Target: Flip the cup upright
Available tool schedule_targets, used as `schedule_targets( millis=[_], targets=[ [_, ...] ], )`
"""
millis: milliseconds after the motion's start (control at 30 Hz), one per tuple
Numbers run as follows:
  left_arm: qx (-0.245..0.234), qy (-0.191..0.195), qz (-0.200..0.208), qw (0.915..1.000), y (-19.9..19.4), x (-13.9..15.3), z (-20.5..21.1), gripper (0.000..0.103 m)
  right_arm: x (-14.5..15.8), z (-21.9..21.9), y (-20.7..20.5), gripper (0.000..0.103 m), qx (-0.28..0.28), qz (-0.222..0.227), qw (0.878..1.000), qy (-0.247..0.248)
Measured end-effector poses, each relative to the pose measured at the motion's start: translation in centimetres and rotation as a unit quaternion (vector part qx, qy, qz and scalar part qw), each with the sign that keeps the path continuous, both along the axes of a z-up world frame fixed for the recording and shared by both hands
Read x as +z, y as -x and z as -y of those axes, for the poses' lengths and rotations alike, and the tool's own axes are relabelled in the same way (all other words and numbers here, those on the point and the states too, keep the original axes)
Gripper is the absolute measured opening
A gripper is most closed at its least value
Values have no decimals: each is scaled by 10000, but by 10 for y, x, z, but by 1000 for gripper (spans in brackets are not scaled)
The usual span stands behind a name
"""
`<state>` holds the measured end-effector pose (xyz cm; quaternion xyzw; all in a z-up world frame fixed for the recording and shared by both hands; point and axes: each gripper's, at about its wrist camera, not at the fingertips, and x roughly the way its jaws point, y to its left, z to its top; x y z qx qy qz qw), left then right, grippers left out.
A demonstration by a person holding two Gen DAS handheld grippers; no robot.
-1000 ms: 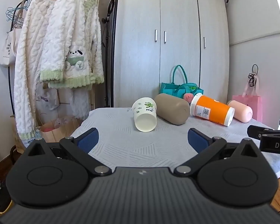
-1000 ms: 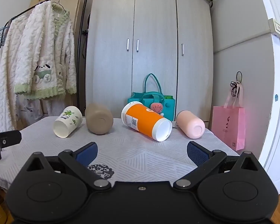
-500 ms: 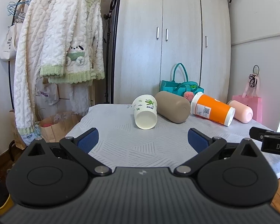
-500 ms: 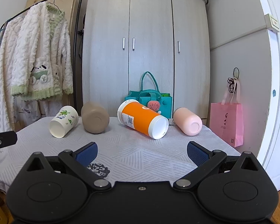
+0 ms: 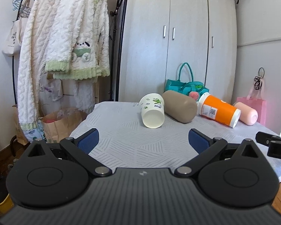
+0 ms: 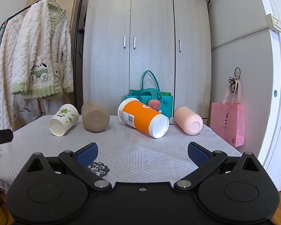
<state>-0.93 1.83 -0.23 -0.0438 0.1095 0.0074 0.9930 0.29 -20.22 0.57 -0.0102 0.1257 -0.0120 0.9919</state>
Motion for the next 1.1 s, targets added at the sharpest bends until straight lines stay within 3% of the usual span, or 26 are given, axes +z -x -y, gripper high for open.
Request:
schedule_targets(
  millis=[1100],
  targets=[
    [-37, 38, -46, 10000, 1, 0, 0, 103, -3, -1, 0, 103, 9, -53, 10000, -19]
  ],
)
